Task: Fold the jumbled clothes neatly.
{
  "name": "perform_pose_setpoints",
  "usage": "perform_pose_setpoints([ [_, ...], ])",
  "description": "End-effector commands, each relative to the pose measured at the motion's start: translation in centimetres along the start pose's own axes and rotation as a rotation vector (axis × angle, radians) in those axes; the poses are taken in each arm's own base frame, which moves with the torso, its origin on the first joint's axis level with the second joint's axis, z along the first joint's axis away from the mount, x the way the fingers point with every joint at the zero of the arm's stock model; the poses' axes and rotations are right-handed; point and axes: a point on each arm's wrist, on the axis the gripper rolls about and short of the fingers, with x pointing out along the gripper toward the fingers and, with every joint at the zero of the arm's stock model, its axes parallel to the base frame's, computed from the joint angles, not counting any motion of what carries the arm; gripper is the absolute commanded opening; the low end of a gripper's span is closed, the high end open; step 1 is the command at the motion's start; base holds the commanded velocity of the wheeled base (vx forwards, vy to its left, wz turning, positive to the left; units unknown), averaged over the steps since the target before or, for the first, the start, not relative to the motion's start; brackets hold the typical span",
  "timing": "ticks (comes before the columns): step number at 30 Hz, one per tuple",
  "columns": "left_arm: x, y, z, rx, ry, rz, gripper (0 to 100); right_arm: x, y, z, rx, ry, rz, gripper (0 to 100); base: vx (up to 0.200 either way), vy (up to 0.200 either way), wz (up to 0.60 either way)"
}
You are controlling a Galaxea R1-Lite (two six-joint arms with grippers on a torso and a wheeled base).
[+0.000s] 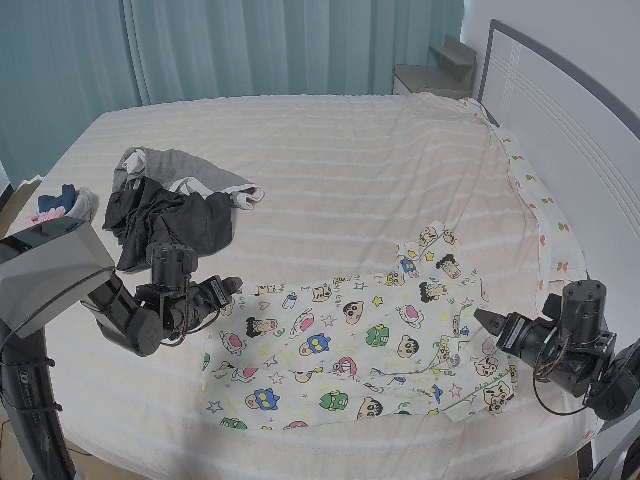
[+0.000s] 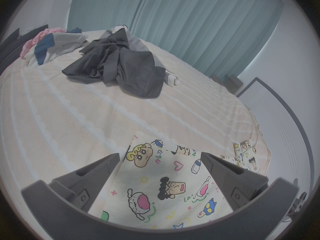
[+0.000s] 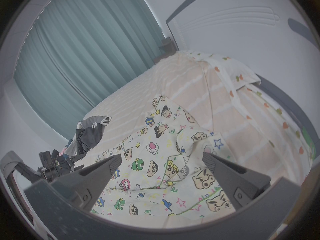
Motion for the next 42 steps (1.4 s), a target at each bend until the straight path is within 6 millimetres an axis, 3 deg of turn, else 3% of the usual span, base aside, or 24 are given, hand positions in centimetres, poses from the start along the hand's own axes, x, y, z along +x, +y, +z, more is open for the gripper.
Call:
perform_pose_setpoints([
  [1,0.8,-0.1,0.3,0.030,0.038,-0.019,100,-2.9,0.1,1.8,-0.024,-0.132,0.044,100,0.000,0.000,0.00],
  [6,3.3,0.7,-0.9,0.158,0.072,0.002,100,-5.3,-1.2,1.8,-0.091,-0.162,0.038,100,0.000,0.000,0.00],
  [19,5.8,1.0,-1.4,0.191,0.077,0.003,100,-5.2,-1.6,1.8,-0.098,-0.154,0.029,100,0.000,0.000,0.00],
  [33,6.4,0.7,-1.6,0.199,0.068,-0.001,100,-5.3,-1.6,1.8,-0.098,-0.154,0.029,100,0.000,0.000,0.00],
  [42,5.9,1.1,-0.9,0.290,0.051,0.021,100,-5.2,-1.6,1.7,-0.102,-0.149,0.027,100,0.000,0.000,0.00],
])
